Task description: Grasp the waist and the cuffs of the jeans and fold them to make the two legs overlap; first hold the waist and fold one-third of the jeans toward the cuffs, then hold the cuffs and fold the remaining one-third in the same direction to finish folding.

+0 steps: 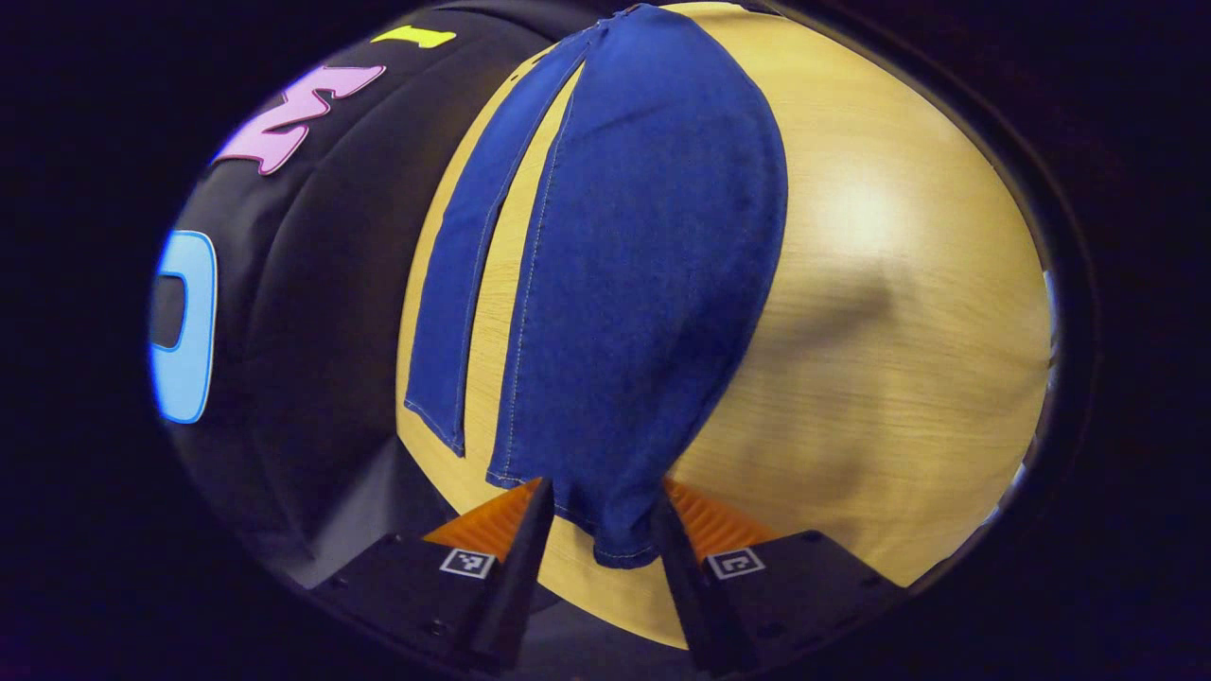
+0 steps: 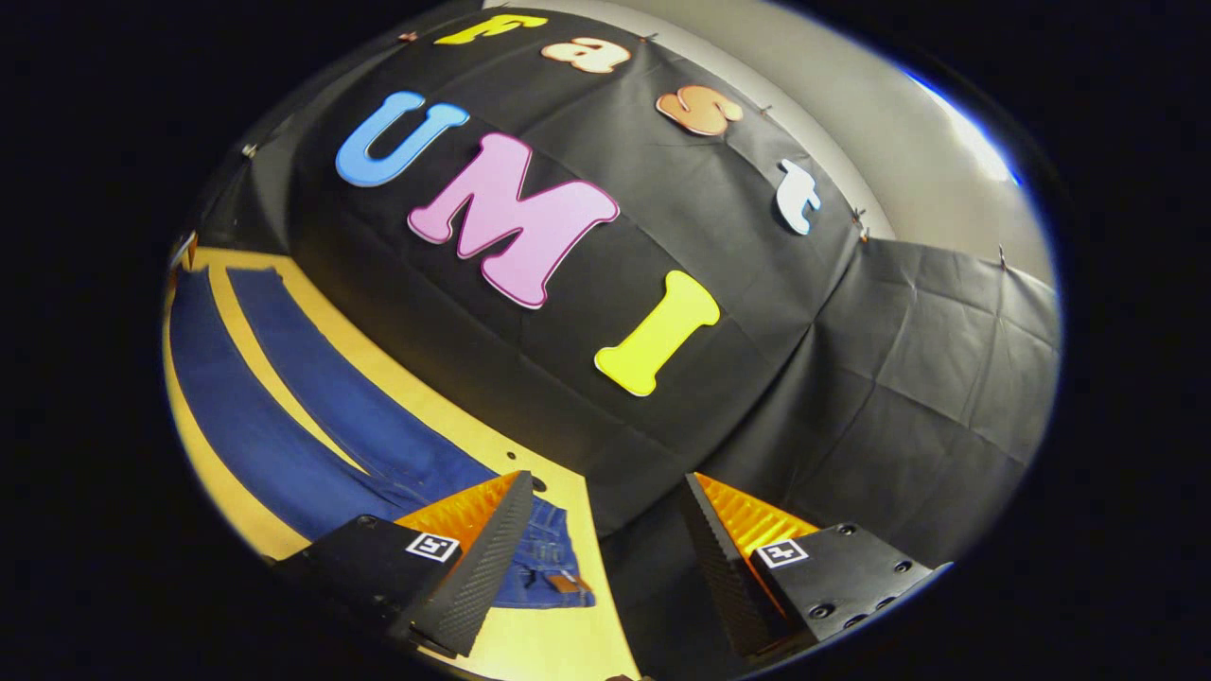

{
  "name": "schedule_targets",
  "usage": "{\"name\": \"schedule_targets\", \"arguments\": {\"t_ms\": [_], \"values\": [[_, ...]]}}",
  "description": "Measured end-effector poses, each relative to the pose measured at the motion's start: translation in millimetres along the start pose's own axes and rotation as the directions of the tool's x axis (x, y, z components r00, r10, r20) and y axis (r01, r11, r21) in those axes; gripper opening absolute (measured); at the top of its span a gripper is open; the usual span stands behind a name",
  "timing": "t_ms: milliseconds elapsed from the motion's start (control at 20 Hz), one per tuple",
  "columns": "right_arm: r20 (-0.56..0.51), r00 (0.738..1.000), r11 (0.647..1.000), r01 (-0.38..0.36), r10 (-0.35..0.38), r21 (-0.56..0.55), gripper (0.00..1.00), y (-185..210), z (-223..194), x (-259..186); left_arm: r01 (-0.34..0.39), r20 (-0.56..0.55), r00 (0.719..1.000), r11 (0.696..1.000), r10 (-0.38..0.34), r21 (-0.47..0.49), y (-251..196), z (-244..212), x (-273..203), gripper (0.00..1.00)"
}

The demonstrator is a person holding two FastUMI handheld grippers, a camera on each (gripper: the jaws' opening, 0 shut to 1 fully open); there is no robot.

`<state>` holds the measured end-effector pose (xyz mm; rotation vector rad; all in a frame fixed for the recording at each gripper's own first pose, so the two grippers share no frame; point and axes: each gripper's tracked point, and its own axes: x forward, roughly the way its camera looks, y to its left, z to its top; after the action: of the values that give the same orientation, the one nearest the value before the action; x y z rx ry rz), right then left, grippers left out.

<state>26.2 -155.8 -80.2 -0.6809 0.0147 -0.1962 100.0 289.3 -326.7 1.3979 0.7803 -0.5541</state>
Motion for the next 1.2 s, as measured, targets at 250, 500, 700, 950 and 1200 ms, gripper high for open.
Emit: {"name": "schedule_targets", "arguments": {"t_ms": [250,500,700,950,1200], "values": [[0.006,0.983,0.948,-0.174,0.182,-0.265,0.97,24,-56,36,0.051,-0.021,0.998,0.995,-0.053,-0.087,-12,-1,-2,0.19],[-0.131,0.946,0.836,-0.322,0.296,-0.445,0.97,13,-126,66,0.031,-0.032,0.999,0.991,-0.036,-0.129,-10,2,2,0.06],[-0.277,0.861,0.654,-0.506,0.427,-0.563,0.98,26,-187,71,0.013,-0.039,0.999,0.986,-0.02,-0.165,-10,4,2,0.06],[-0.445,0.71,0.392,-0.686,0.546,-0.613,0.98,56,-250,59,0.014,-0.054,0.998,0.984,-0.024,-0.178,-10,4,3,0.06],[-0.502,0.697,0.311,-0.695,0.513,-0.648,0.99,74,-290,85,0.005,-0.075,0.997,0.983,-0.019,-0.186,-10,6,4,0.06]]}}
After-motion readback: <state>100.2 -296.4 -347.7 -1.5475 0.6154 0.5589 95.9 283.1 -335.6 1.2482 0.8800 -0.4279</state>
